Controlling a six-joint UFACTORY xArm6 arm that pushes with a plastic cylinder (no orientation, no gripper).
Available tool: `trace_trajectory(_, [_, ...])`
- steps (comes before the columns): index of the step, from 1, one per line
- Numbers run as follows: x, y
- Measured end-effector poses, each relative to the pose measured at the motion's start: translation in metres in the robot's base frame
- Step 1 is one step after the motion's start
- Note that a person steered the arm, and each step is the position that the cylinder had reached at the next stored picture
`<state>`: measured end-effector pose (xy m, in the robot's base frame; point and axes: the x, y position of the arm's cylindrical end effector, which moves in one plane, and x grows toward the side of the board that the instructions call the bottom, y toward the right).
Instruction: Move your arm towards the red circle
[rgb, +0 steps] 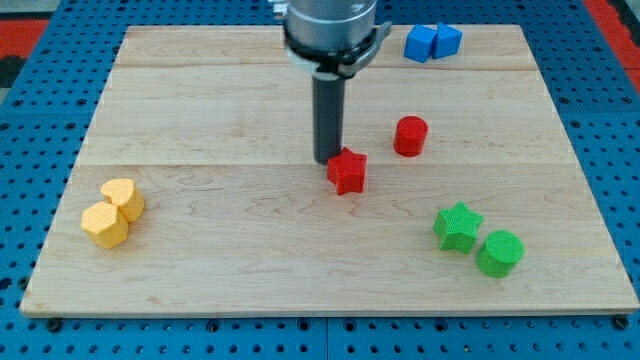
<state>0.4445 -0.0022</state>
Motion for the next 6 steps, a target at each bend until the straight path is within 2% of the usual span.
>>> trace_trajectory(3, [-0.075, 0.034])
trace_trajectory(4, [-0.104, 0.12])
trace_trajectory(5, [-0.085, 0.183])
trace_trajectory(6, [-0.063, 0.146])
